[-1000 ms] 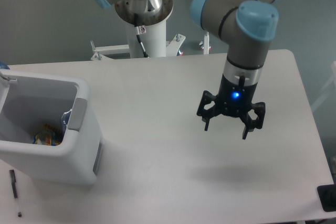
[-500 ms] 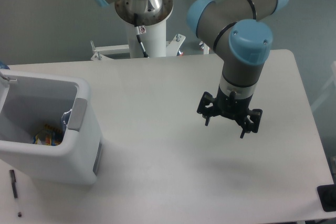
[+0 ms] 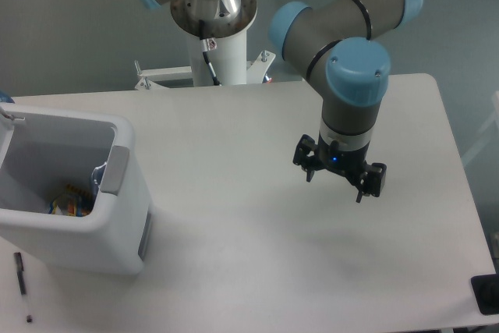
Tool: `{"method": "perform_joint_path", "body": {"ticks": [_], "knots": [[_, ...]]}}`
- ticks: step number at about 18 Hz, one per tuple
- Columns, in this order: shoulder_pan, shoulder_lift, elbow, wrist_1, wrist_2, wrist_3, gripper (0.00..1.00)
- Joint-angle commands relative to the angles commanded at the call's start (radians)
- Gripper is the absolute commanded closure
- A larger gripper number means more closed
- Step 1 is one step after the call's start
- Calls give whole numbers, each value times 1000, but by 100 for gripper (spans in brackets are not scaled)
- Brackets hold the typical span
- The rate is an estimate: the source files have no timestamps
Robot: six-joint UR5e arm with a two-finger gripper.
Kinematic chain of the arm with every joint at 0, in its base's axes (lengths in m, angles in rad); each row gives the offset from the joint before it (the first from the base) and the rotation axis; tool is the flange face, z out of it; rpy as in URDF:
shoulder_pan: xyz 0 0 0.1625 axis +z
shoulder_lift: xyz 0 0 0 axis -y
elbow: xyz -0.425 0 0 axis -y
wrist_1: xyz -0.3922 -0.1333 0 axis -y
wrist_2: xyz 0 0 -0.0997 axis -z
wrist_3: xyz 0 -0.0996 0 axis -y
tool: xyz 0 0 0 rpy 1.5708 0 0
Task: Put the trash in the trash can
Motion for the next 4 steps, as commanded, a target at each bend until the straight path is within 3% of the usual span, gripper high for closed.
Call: {"method": "perform_joint_path", "body": {"ticks": [4], "knots": [[3,5,-21,6,-2,6,0]]}}
